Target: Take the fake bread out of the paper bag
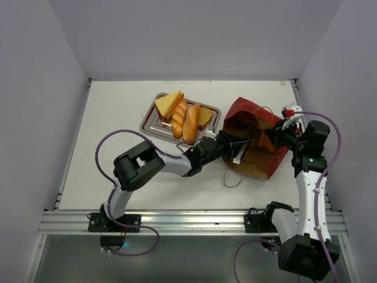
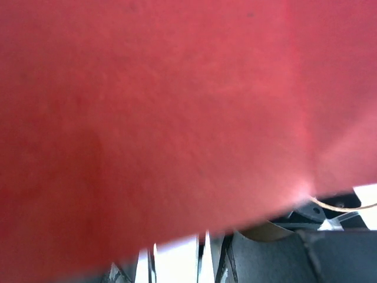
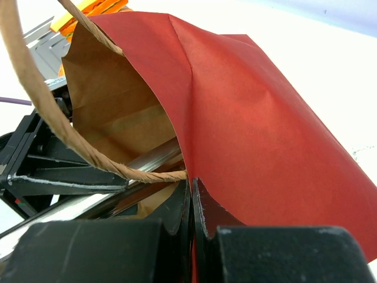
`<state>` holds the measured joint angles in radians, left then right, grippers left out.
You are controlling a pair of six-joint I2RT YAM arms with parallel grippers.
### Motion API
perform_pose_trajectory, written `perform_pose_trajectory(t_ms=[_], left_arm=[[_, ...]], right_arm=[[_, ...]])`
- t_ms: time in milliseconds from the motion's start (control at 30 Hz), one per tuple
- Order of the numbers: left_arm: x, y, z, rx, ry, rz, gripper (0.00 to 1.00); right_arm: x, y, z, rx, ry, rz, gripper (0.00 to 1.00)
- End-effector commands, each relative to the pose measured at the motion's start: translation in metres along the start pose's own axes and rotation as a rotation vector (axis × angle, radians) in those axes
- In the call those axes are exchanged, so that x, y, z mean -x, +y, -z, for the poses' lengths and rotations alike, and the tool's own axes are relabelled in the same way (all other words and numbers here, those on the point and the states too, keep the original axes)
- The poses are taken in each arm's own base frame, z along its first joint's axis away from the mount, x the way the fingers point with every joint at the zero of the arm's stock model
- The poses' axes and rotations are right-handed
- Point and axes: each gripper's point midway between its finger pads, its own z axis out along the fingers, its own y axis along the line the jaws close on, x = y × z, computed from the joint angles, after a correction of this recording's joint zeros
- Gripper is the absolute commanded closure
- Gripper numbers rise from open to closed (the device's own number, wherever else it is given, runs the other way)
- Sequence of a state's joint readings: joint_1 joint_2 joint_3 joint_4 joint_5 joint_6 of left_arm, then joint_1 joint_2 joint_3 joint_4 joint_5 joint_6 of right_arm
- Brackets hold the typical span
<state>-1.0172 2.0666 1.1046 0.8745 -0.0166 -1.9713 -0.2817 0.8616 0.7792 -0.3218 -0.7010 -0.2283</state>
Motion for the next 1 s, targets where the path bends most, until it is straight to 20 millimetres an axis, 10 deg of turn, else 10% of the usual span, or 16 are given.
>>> perform_pose_trajectory(t_ms=[0, 367, 600, 967], left_arm=[[-0.008, -0.035, -0.007, -0.107, 0.035, 0.019, 0.53], [0.002, -0.027, -0.019, -0.091, 0.025, 0.034, 0.57], [-0.004, -0.038, -0.011, -0.109, 0.058, 0.002, 1.0], [-0.015, -0.057, 0.041, -0.119, 0.062, -0.103, 1.0]], right_arm=[[0.008, 0.005, 0.0, 0.03, -0.033, 0.026, 0.98], [0.007, 0.006, 0.0, 0.035, -0.029, 0.022, 0.98], [0.007, 0.005, 0.001, 0.028, -0.029, 0.024, 0.98], [0.008, 0.0, 0.002, 0.0, -0.031, 0.03, 0.98]])
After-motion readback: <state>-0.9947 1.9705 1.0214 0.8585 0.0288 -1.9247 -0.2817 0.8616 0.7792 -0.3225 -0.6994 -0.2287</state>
